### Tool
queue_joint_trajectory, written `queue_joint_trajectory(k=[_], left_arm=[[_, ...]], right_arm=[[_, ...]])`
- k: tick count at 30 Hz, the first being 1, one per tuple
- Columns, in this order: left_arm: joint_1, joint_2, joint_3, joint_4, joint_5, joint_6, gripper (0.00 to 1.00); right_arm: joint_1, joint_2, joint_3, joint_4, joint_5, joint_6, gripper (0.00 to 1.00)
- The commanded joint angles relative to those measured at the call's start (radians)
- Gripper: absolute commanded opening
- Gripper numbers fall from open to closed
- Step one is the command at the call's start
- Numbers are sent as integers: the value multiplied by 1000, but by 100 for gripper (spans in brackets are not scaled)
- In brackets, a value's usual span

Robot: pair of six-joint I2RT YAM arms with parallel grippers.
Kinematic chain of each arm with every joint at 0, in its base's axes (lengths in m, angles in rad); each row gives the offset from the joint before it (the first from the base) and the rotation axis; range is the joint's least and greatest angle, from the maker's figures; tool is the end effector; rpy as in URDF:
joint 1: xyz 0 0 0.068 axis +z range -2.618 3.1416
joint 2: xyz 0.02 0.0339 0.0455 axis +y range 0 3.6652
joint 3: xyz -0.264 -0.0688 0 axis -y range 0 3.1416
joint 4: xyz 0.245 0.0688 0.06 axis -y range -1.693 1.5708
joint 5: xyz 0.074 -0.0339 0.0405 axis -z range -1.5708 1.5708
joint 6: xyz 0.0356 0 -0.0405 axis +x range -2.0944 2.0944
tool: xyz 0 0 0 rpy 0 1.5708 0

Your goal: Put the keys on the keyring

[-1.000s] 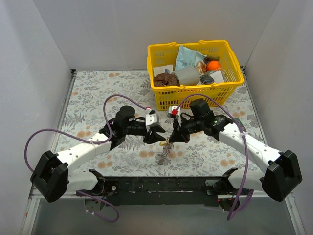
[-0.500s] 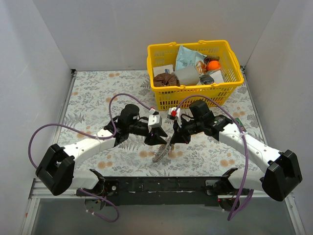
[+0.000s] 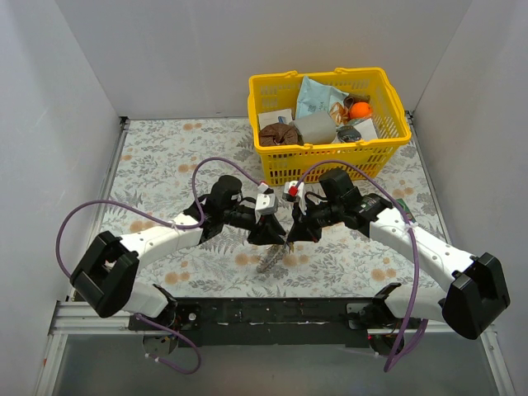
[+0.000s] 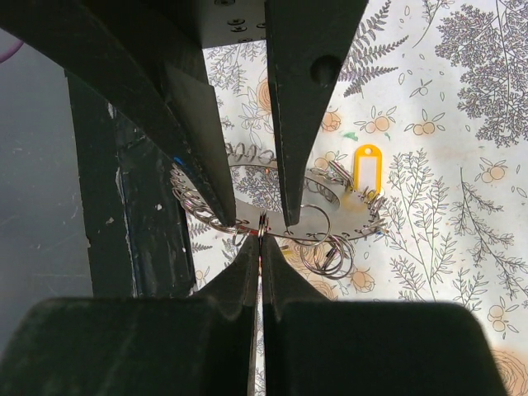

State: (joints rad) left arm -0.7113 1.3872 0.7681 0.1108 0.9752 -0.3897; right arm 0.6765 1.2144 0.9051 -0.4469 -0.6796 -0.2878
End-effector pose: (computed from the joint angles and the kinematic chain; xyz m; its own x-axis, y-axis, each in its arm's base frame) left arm 0.1991 -0.2105 0.2340 -0.6883 0.3118 -0.6550 0.7054 0.0771 -0.7046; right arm 0.1837 0.1762 0.2737 -0.2736 -0.5028 -0.8199 -0.9607 0.1852 0.2070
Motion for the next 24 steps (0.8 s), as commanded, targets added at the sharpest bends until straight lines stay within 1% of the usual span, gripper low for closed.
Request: queue_joint_trajectory(k=[1,4,7,8,11,14,15,22,23,24], left_arm=[[-8,1,34,50,22,-18,31],[-8,4,36,61,20,-23,30],[-10,12,40,63,25,-25,25],[-10,15,42,63,28,-26,20],[-13,26,45,63,34,-28,17],[-14,26,46,63,34,-26,7],[-14,26,48,63,34,-26,0],[-14,19,37,61,34,-20,0],[-14,18,33,66,25,-23,0],[-14,10,22,81,17,-29,0]], right_arm=[[8,-32,8,27,-18,-1,1],[9,-32,6,30,-20,1,1],[9,-33,6,30,-21,3,1],[8,-35,8,31,-21,3,1],[8,-41,5,33,-17,1,1],[9,-42,3,34,-17,3,1],[9,-44,2,34,-17,4,1],[9,-52,0,56,-8,10,1],[9,-56,-3,63,0,16,4],[9,-61,-12,83,5,28,14]])
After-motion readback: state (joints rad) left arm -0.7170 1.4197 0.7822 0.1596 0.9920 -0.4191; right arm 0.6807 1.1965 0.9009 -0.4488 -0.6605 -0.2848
